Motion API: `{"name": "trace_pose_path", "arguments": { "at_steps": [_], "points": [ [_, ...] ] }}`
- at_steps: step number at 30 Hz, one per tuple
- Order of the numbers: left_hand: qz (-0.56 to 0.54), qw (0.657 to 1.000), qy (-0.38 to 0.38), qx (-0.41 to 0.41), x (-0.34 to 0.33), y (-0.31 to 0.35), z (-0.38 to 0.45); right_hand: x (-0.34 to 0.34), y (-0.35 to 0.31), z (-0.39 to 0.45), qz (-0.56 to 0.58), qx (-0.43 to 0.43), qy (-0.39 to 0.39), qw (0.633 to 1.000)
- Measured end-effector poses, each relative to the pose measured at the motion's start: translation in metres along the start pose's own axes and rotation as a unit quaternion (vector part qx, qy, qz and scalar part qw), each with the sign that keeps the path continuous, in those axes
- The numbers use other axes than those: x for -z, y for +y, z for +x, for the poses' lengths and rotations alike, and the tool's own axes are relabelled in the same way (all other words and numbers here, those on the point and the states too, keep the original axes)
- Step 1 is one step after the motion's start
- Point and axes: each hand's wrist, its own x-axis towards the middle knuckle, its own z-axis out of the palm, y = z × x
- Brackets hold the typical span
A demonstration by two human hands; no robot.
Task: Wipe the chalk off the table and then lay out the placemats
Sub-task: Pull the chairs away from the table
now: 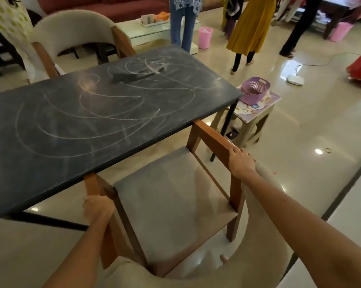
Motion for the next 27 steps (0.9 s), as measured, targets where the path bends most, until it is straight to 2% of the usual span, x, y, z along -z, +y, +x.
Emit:
{"name": "trace_pose_path", "arguments": {
  "at_steps": [7,12,17,22,27],
  "points": [
    [0.064,0.997,0.029,-0.020,-0.002,-0.003,-0.019,0.000,0.015,0.042,0.033,0.052,-0.040,0.997],
    [0.120,0.991,0.058,0.003,-0.011,-0.007,-0.039,0.002,0.020,0.071,-0.056,0.095,-0.079,0.991],
    [0.166,0.983,0.063,0.036,-0.019,-0.005,-0.048,0.009,0.029,0.097,-0.092,0.159,-0.137,0.973],
    [0.169,0.984,0.052,-0.009,-0.018,-0.013,-0.040,-0.003,0.027,0.109,-0.126,0.188,-0.126,0.966],
    [0.197,0.977,0.080,-0.003,-0.032,-0.032,-0.019,-0.002,0.022,0.120,-0.098,0.201,-0.146,0.964]
  ]
}}
